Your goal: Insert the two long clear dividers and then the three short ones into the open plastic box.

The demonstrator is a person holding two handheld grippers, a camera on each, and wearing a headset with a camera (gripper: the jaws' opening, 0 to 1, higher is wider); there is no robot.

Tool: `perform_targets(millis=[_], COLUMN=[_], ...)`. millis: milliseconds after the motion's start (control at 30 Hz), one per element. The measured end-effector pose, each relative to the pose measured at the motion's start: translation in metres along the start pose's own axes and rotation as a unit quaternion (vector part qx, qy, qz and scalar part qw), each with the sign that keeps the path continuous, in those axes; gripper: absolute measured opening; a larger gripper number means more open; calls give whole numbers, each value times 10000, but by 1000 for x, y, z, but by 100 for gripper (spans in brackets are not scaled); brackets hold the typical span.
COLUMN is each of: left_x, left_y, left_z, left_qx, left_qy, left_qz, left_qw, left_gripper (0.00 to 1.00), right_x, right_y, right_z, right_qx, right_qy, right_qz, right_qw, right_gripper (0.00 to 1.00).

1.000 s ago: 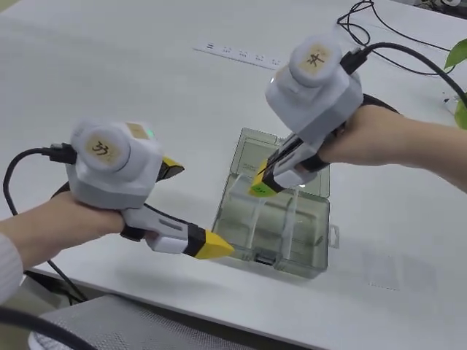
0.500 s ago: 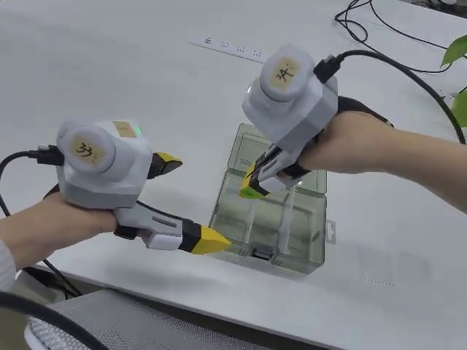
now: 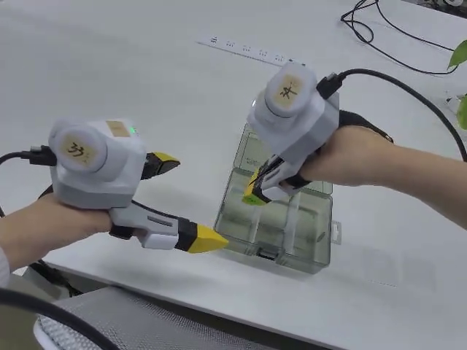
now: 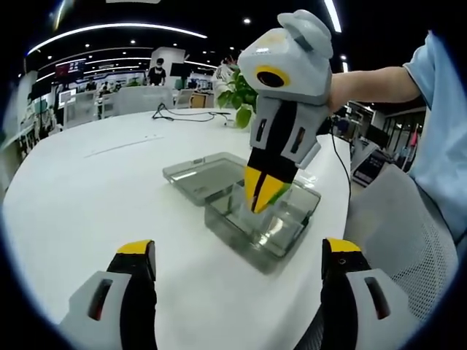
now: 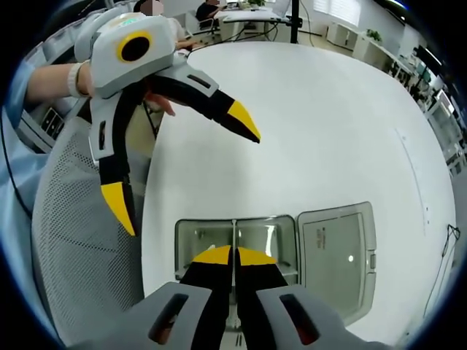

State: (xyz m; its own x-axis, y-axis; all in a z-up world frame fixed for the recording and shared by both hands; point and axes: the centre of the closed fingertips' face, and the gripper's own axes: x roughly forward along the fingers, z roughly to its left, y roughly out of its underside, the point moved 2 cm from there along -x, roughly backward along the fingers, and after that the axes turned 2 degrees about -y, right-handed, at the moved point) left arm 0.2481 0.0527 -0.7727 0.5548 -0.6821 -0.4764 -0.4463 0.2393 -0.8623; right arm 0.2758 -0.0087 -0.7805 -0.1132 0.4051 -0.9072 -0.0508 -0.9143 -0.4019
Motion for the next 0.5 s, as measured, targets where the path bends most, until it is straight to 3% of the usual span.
perform_targets(millis=[500], left_x=[-1], left_y=[-3], left_z=[1], left_qx=[20], left_qy=[30], left_qz=[-48], left_qw=[10000], left_gripper=[95], right_x=[14], right_y=[3], right_z=[-1], right_qx=[-54], right_qy=[103], right_qz=[186], right_qw=[9998], right_gripper=[2])
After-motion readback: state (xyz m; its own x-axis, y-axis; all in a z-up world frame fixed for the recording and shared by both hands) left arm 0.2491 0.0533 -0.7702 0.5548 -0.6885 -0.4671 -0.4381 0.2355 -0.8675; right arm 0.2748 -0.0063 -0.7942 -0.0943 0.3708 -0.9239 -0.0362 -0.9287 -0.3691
